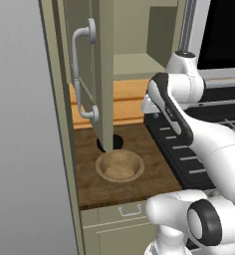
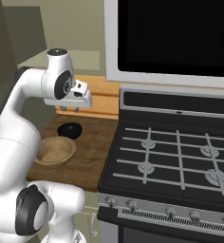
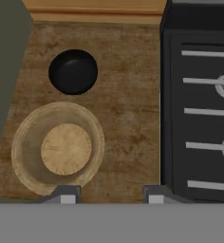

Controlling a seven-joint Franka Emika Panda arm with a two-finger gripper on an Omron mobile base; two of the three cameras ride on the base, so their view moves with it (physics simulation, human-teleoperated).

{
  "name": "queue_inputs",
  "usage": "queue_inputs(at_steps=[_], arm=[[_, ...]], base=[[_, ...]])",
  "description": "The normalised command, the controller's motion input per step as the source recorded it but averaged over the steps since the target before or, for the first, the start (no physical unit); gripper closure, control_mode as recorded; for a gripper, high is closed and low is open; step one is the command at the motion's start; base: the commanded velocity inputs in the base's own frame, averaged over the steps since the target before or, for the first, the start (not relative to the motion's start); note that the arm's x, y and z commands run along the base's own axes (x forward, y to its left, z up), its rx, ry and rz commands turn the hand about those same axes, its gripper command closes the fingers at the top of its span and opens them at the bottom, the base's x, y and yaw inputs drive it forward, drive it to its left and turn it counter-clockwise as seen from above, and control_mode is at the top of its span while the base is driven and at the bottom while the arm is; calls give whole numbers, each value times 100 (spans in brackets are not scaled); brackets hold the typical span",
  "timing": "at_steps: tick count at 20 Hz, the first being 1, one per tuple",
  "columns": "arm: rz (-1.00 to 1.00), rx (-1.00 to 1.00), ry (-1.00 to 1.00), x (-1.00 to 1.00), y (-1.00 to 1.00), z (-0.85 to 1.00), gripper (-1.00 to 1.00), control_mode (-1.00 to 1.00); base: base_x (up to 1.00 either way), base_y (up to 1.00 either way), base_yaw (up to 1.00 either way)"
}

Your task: Pick up the bowls on the counter and stack them on top of one another in the open cabinet. Place the smaller bowl on top of the larger bowl.

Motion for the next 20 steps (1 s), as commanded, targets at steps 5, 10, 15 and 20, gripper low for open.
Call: queue_inputs(at_steps=[5, 10, 15, 20], arm=[[-1, -1, 3, -3, -4, -37, -100, -100], [-6, 0, -14, 0, 17, -84, -100, -100], [-5, 1, -13, 34, 63, -24, -100, -100], [-8, 0, 0, 65, 29, -3, -100, -100]], base=[[0, 0, 0], [0, 0, 0], [0, 0, 0], [0, 0, 0]])
